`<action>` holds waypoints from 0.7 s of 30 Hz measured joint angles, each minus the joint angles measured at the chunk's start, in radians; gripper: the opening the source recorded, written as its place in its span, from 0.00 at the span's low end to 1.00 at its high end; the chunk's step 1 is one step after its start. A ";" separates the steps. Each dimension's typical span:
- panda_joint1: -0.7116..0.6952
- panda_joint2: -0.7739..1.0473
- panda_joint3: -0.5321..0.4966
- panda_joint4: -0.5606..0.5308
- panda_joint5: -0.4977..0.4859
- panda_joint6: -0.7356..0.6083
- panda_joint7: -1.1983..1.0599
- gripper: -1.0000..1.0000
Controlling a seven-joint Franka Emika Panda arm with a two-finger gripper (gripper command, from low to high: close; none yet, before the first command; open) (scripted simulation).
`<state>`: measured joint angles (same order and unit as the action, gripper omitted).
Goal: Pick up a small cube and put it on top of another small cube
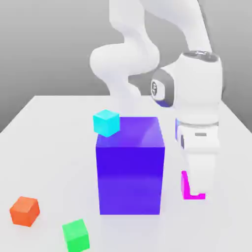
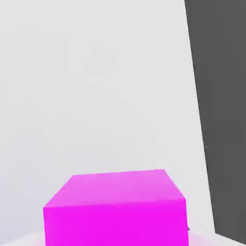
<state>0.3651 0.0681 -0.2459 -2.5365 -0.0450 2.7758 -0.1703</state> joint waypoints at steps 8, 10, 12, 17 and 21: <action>-0.146 0.082 -0.103 0.077 0.105 -0.126 0.032 0.00; -0.176 0.087 -0.123 0.084 0.125 -0.154 0.008 0.00; -0.203 0.087 -0.139 0.088 0.143 -0.179 -0.024 0.00; -0.257 0.208 -0.082 0.097 0.251 -0.081 -0.131 0.00; -0.271 0.238 -0.065 0.099 0.274 -0.056 -0.148 1.00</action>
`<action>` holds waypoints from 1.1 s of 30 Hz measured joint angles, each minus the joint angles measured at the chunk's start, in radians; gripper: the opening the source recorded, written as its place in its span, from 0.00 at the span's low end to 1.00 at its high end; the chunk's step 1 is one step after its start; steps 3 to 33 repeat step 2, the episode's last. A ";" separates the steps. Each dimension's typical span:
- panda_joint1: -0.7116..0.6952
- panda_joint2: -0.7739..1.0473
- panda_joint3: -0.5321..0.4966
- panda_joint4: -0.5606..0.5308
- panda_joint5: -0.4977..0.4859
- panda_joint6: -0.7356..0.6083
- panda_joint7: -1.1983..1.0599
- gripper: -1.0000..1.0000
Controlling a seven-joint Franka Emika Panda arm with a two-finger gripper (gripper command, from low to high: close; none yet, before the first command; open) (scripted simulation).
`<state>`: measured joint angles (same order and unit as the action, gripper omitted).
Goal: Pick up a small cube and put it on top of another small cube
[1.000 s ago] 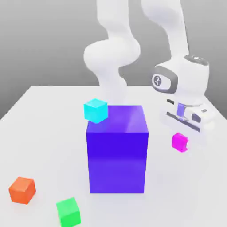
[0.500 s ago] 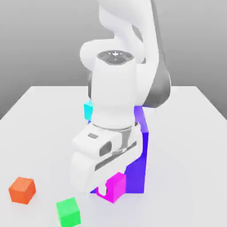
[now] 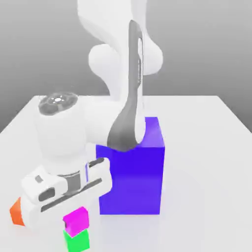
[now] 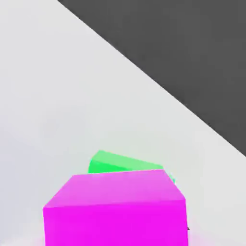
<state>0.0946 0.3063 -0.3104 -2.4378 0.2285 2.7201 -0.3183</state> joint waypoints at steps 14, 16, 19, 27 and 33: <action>0.000 0.000 0.000 0.000 0.000 0.000 0.000 1.00; 0.000 0.000 0.000 0.000 0.000 0.000 0.000 1.00; 0.000 0.000 0.000 0.000 0.000 0.000 0.000 1.00; 0.000 0.000 0.000 0.000 0.000 0.000 0.000 1.00; 0.000 0.000 0.000 0.000 0.000 0.000 0.000 1.00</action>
